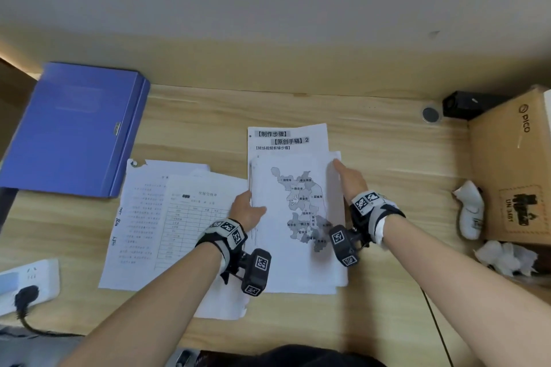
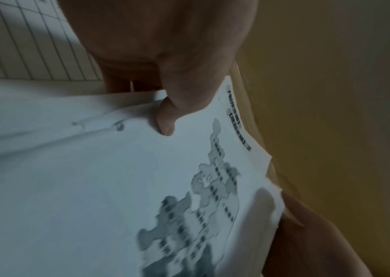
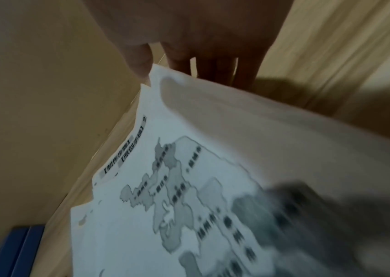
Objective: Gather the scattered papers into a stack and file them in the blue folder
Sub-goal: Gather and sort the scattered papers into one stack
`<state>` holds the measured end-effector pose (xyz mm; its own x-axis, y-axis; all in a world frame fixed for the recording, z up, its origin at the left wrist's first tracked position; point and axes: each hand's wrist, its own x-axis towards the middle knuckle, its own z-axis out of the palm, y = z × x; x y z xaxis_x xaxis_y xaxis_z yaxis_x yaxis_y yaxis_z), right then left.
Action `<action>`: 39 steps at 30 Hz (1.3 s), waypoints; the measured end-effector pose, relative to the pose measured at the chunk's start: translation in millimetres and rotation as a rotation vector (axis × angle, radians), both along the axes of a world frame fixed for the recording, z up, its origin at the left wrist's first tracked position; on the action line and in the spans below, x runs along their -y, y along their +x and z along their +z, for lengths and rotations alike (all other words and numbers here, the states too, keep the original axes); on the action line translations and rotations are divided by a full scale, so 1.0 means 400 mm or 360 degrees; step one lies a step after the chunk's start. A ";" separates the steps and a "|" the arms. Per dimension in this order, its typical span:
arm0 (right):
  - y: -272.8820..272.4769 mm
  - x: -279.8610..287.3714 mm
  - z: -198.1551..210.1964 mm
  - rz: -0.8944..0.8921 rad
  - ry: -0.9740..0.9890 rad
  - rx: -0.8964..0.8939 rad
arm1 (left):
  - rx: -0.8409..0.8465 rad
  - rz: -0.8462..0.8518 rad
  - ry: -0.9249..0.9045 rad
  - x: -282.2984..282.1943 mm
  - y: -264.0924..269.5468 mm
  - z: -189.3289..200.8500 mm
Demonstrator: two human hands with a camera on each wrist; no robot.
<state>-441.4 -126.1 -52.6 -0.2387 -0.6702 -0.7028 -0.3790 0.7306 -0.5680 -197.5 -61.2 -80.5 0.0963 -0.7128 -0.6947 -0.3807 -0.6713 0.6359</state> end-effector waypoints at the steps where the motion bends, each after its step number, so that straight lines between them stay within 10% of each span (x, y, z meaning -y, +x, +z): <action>1: 0.000 0.008 -0.005 -0.0030 -0.0024 0.0051 | -0.0021 -0.0014 0.0011 0.003 0.004 0.002; 16: 0.009 -0.030 0.039 -0.0108 -0.0202 0.0345 | 0.0043 -0.0052 0.0018 -0.046 0.007 0.027; 39: -0.041 -0.094 0.177 -0.0252 -0.0722 -0.0121 | 0.0304 0.0084 -0.0163 -0.062 0.144 0.120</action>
